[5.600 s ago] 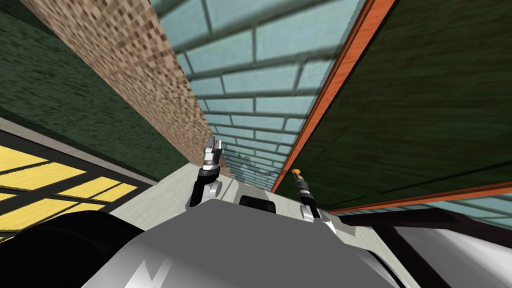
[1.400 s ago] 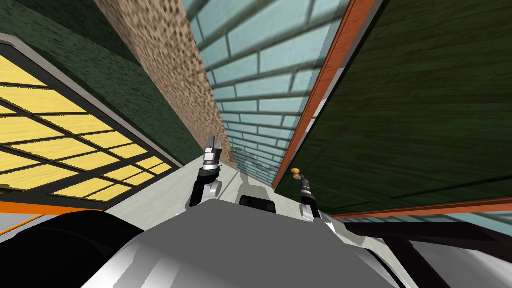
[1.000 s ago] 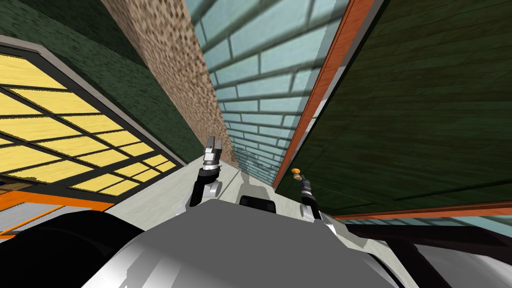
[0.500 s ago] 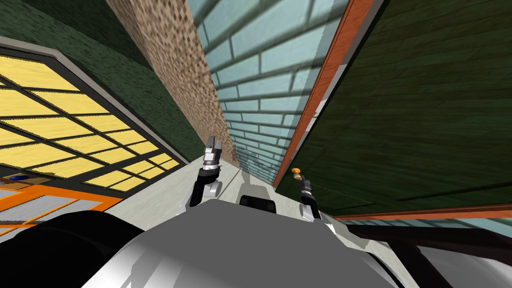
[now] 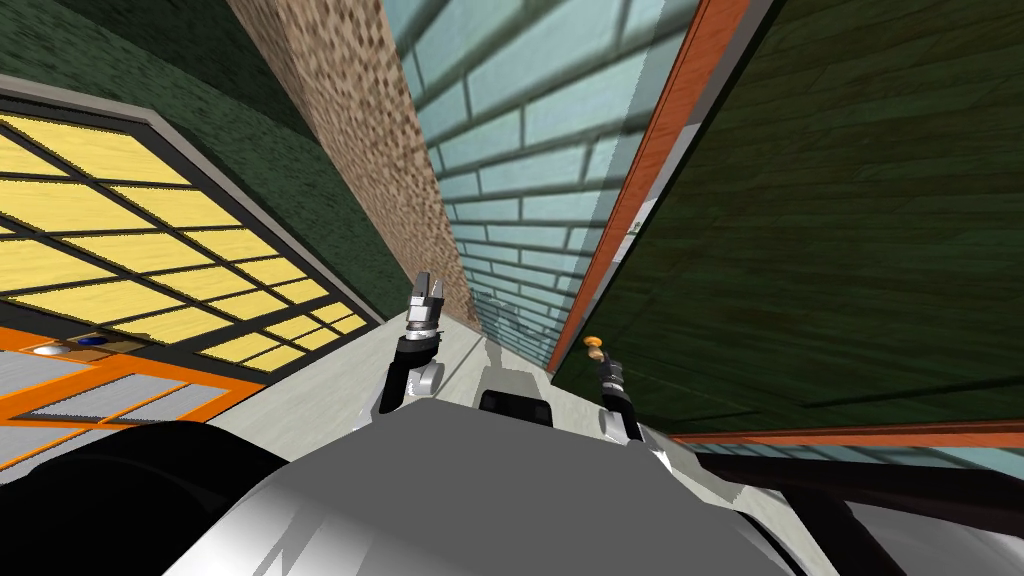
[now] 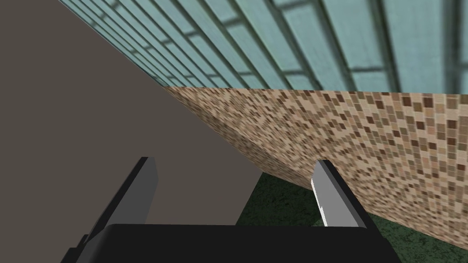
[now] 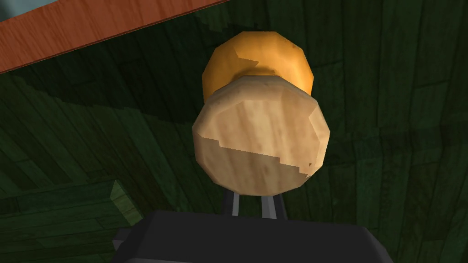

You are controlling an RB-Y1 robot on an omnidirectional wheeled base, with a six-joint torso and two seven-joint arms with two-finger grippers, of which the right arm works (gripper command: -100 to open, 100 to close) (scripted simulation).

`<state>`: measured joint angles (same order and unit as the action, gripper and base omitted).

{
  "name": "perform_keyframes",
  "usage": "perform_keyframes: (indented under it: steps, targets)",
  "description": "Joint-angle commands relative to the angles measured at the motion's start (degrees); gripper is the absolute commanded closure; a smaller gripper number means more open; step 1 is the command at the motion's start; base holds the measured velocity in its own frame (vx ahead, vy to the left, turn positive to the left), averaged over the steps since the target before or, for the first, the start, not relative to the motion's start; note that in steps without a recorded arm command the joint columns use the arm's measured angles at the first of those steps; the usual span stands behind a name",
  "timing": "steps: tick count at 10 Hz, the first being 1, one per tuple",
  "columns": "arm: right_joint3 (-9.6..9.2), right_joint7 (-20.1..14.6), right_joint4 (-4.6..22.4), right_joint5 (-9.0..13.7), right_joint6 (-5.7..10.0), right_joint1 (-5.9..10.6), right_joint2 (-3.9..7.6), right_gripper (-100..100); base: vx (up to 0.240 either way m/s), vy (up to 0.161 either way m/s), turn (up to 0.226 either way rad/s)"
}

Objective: Pull the door open

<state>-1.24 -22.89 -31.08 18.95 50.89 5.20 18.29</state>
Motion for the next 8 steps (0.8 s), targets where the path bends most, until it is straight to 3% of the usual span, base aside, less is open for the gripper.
perform_keyframes:
  steps: [1,2,5,6,8]
  targets:
    - [-0.77,-1.9,0.1,-0.2,0.65,0.99,-0.76,100,-0.036,-0.010,0.033]
    - [-0.77,-1.9,0.1,-0.2,0.65,0.99,-0.76,100,-0.013,0.001,-0.007]
    - [-0.97,-6.5,-0.2,0.7,0.41,0.89,-0.80,100,-0.027,-0.006,0.043]
    - [-0.42,-6.9,0.2,1.6,-0.46,0.39,-0.44,-100,-0.050,-0.032,0.029]
    - [-0.65,-9.2,-0.1,2.5,-0.57,0.46,-0.80,-100,-0.075,0.006,0.052]
